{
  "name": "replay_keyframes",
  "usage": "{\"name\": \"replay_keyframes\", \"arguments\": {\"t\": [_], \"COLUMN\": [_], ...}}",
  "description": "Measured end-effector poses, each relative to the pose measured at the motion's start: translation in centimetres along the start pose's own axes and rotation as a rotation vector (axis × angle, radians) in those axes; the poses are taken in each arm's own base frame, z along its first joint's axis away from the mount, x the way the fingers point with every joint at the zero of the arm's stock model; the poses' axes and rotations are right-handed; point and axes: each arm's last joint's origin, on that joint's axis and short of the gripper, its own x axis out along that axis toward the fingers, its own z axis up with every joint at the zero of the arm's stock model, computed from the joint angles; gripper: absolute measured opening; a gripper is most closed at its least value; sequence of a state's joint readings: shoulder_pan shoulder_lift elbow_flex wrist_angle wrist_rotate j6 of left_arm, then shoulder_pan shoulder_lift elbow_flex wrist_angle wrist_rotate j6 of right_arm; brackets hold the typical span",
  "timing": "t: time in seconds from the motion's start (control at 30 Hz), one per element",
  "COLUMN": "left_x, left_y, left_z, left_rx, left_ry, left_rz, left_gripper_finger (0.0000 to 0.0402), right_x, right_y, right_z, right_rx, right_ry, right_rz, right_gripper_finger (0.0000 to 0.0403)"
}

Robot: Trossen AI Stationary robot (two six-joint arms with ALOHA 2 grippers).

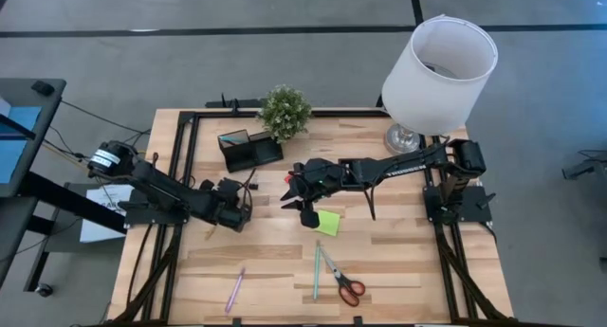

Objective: Pick and place office supplies into organizer
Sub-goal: Put the yellow pencil into the black organizer

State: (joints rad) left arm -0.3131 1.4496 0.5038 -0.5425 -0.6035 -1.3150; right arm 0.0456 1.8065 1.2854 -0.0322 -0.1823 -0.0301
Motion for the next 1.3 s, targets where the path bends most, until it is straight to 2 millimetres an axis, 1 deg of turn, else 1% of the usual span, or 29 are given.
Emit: {"name": "replay_keyframes", "arguments": {"t": [0.1, 0.27, 0.33, 0.4, 0.43, 0.47, 0.53, 0.57, 0.63, 0.77, 0.83, 0.9, 0.97, 1.07, 1.17, 1.23, 1.3], "left_x": [-0.7, -1.8, -2.2, -2.6, -2.8, -3.1, -3.4, -3.5, -3.8, -4.1, -4.5, -5.3, -6.2, -7.5, -8.7, -9.4, -10.1], "left_y": [-0.8, -0.9, -0.8, -0.6, -0.5, -0.3, 0.0, 0.0, 0.2, 0.1, 0.1, 0.1, 0.2, 1.0, 2.4, 2.8, 2.7], "left_z": [0.6, 1.7, 2.0, 2.3, 2.5, 2.6, 2.7, 2.7, 2.7, 2.3, 1.8, 1.2, 0.7, 0.9, 1.1, 0.8, 0.2], "left_rx": [0.001, 0.029, 0.039, 0.043, 0.042, 0.041, 0.038, 0.033, 0.040, 0.032, 0.019, 0.007, 0.026, 0.040, 0.035, -0.001, -0.019], "left_ry": [-0.008, -0.093, -0.121, -0.155, -0.164, -0.164, -0.151, -0.142, -0.136, -0.132, -0.087, -0.048, -0.045, -0.070, 0.007, 0.058, 0.086], "left_rz": [-0.055, -0.077, -0.088, -0.091, -0.097, -0.102, -0.115, -0.124, -0.131, -0.144, -0.159, -0.188, -0.204, -0.156, -0.090, -0.102, -0.169], "left_gripper_finger": [0.0002, 0.0004, 0.0004, 0.0003, 0.0003, 0.0003, 0.0002, 0.0002, 0.0002, 0.0001, 0.0001, 0.0001, 0.0000, 0.0000, 0.0000, 0.0000, 0.0000], "right_x": [0.0, 0.0, 0.8, 1.4, 2.0, 2.6, 3.2, 3.6, 4.1, 3.9, 3.8, 3.7, 3.5, 3.4, 3.4, 3.3, 3.3], "right_y": [0.0, -0.1, 0.2, 0.7, 1.0, 1.2, 1.6, 1.7, 1.6, 1.2, 1.1, 1.2, 1.2, 1.1, 0.5, 0.0, -0.5], "right_z": [0.4, 0.8, 0.4, -0.4, -0.5, -0.5, -1.3, -1.3, -1.0, 0.2, 0.2, 0.0, 0.2, 0.3, 0.0, -0.1, -0.1], "right_rx": [0.046, 0.192, 0.205, 0.212, 0.214, 0.208, 0.210, 0.206, 0.201, 0.181, 0.179, 0.183, 0.175, 0.173, 0.181, 0.185, 0.170], "right_ry": [-0.040, -0.080, -0.076, -0.032, -0.046, -0.066, -0.034, -0.060, -0.123, -0.241, -0.242, -0.217, -0.231, -0.224, -0.208, -0.201, -0.203], "right_rz": [-0.001, 0.004, 0.012, 0.022, 0.032, 0.040, 0.049, 0.053, 0.058, 0.062, 0.060, 0.057, 0.058, 0.054, 0.043, 0.030, 0.017], "right_gripper_finger": [0.0102, 0.0102, 0.0102, 0.0102, 0.0102, 0.0102, 0.0102, 0.0102, 0.0102, 0.0102, 0.0102, 0.0102, 0.0102, 0.0102, 0.0102, 0.0102, 0.0102]}}
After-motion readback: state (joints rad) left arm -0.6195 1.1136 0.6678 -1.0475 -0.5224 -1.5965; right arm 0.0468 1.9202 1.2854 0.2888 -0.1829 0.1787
